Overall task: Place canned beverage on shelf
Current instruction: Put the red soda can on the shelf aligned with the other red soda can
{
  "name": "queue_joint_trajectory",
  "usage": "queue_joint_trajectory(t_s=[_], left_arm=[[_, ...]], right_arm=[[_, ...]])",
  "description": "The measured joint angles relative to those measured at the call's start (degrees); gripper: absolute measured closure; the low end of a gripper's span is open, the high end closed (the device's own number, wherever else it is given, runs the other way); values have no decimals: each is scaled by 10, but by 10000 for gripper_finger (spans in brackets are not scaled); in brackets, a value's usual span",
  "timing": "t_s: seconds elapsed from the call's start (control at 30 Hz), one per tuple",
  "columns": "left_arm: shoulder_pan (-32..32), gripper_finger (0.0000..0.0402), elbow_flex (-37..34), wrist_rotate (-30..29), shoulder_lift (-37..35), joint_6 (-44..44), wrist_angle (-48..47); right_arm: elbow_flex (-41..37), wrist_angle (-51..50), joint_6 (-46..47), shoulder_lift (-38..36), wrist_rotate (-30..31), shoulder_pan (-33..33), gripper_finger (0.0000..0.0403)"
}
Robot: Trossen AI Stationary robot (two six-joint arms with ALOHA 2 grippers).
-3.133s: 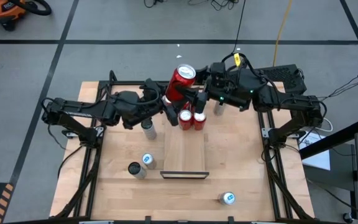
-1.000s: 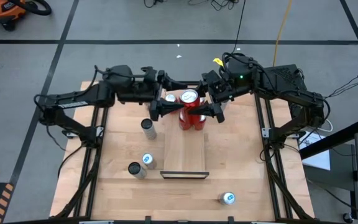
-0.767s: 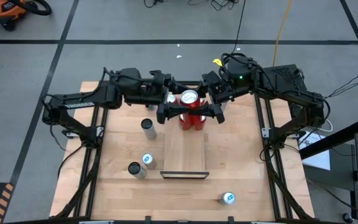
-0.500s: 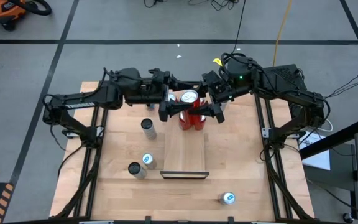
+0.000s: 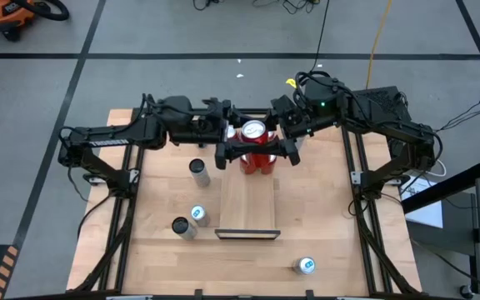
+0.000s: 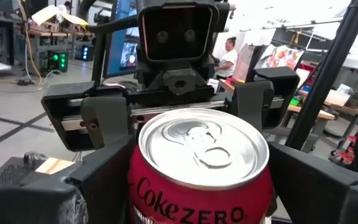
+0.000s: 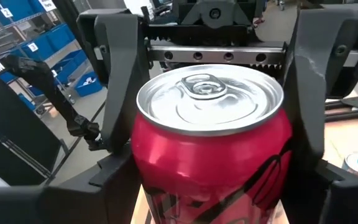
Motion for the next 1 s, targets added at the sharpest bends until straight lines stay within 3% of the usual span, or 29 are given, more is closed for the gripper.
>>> queue_joint_trajectory(t_s=[0.33,0.6,1.0], left_arm=[[-1,50,0,-18,2,-6,-10],[-8,122,0,-25,2,-4,-19],[-8,119,0,-20,-1,-5,-22]], right_arm=[[1,-14,-2,13,1,0,128],[1,-16,-2,14,1,0,128],[1,-20,20,14,-1,0,100]])
